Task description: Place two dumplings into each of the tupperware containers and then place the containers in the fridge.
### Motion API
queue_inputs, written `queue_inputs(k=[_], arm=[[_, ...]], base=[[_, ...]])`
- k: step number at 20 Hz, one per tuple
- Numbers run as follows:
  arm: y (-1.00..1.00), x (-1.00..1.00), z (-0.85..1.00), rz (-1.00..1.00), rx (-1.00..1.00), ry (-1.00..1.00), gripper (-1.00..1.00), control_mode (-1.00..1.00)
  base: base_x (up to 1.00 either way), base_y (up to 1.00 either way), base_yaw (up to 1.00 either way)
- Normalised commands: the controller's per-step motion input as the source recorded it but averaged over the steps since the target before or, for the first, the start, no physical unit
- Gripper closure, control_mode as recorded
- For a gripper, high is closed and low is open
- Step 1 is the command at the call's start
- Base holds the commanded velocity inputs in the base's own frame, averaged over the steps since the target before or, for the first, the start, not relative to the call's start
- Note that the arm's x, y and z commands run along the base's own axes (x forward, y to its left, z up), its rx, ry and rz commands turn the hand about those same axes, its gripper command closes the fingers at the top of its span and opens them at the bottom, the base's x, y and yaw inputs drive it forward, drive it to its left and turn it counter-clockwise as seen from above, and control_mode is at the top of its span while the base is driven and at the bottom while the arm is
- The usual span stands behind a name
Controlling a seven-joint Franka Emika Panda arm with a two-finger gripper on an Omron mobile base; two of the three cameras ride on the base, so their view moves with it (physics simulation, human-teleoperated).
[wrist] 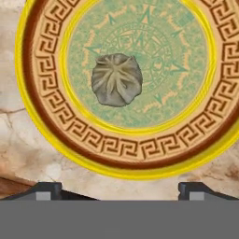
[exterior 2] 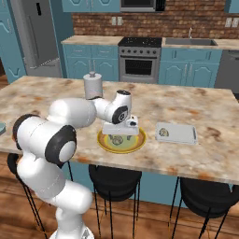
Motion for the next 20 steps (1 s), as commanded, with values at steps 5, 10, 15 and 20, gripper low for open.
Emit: queue_inputs(k=[5, 10, 15, 20], arm=[[0.38, 0.26, 0.26, -0.04, 0.00, 0.00, -1.00, -1.00], [-0.01, 0.33, 0.02, -0.11, 0.01, 0.03, -1.00, -1.00], [0.00, 0.40, -0.14, -0.07, 0.00, 0.06, -1.00, -1.00], [-0.04, 0.15, -0.52, -0.02, 0.00, 0.01, -1.00, -1.00]], base=[[0.00, 0.00, 0.00], [0.00, 0.00, 0.00], [0.00, 0.00, 0.00], [0.00, 0.00, 0.00]])
